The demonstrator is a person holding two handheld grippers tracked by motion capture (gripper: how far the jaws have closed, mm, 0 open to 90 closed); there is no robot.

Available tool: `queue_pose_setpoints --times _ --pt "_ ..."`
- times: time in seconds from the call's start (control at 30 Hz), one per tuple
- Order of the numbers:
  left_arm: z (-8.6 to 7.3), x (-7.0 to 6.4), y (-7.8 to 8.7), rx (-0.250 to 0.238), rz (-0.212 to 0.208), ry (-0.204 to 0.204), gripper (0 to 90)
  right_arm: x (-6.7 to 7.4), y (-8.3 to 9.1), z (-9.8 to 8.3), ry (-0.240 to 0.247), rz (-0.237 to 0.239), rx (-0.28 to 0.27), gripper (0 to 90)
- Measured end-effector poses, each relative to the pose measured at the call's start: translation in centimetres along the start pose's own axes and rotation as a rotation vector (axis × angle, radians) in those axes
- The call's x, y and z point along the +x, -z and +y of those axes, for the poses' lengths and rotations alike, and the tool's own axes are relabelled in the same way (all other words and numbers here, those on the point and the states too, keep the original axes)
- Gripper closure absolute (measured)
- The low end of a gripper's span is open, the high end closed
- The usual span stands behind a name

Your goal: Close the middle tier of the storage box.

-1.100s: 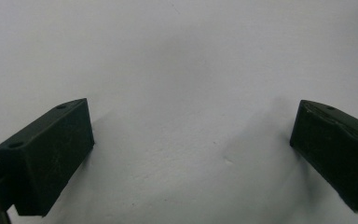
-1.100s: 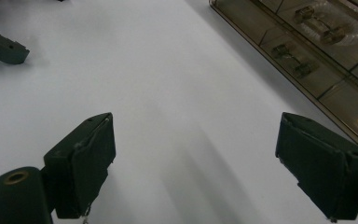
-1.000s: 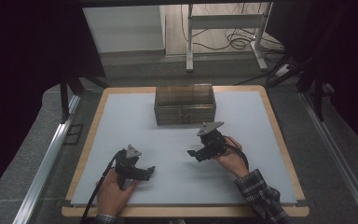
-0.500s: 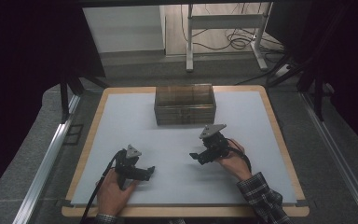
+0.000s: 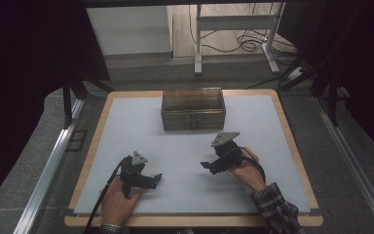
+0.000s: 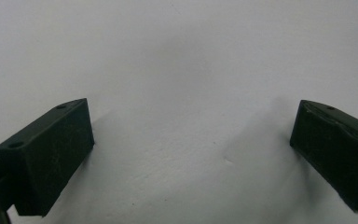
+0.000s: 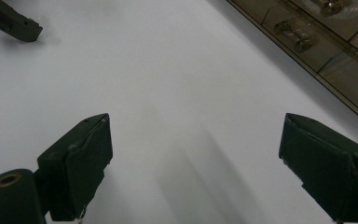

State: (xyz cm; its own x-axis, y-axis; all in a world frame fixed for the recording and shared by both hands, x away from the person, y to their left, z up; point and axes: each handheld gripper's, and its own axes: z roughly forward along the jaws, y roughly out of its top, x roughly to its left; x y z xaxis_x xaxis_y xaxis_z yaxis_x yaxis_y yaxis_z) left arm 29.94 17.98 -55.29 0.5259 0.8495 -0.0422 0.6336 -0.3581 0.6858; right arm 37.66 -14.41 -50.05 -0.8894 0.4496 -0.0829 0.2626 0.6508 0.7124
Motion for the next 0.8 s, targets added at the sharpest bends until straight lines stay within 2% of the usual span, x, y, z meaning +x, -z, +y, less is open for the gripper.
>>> queue_pose_setpoints --times 0.8 --pt "0.0 0.0 0.0 0.0 -0.001 0.003 0.0 0.1 0.9 -1.7 -0.007 -0.008 0.019 6.6"
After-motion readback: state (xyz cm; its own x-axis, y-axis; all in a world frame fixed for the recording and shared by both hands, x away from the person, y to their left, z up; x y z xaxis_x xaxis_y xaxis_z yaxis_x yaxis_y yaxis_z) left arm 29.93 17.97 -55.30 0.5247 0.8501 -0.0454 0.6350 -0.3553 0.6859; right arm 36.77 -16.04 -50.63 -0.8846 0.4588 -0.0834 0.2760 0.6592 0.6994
